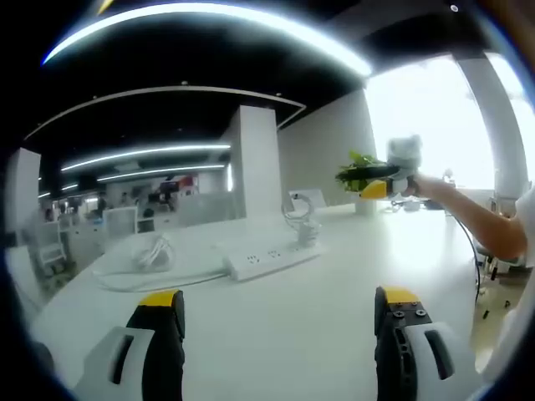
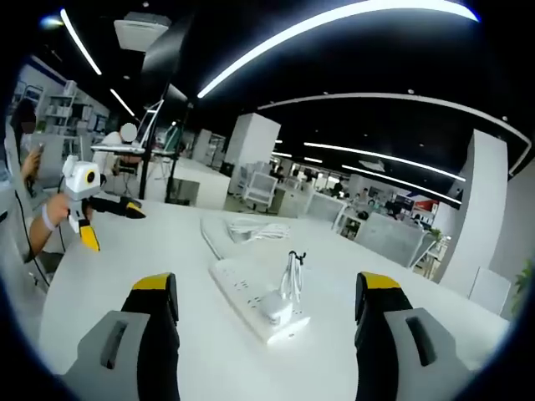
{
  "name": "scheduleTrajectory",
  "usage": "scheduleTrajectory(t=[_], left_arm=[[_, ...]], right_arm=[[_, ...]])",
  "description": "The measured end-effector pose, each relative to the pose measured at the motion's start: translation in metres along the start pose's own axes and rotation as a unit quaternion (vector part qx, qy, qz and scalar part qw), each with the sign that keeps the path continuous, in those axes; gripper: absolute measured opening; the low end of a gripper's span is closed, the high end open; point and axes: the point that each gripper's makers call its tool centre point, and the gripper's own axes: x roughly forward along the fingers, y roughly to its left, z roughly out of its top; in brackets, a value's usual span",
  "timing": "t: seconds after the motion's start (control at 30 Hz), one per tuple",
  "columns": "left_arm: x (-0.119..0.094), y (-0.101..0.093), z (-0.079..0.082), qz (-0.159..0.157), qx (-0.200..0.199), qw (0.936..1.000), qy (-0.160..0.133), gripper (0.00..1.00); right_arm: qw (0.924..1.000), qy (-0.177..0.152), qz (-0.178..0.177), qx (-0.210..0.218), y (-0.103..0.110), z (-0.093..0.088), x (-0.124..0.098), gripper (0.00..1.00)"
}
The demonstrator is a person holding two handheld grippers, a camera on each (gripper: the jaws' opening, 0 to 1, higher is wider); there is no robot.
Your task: Straighten the power strip on the desk, plug the charger into it
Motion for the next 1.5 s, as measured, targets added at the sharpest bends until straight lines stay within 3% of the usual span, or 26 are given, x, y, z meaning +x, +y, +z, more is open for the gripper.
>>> scheduleTrajectory(t=[0.13,0.33,0.97,1.5], left_arm=[[0.001,0.0,-0.001,-0.001,0.001,1.0,0.001,0.97],[0.0,0.002,0.0,0.001,-0.001,1.0,-0.001,0.97],[-0.001,0.009,-0.002,0.008,-0.002,1.0,0.0,0.97],[-0.001,0.008,-0.01,0.012,-0.006,0.9999,0.002,0.97]], right_arm=[[1.0,-0.003,0.002,0.009,0.008,-0.007,-0.011,0.87],[0.9992,-0.023,-0.019,0.028,0.01,-0.009,-0.03,0.87],[0.9951,-0.038,-0.071,0.058,0.024,-0.036,-0.076,0.88],[0.9918,-0.031,-0.103,0.069,0.039,-0.064,-0.095,0.89]])
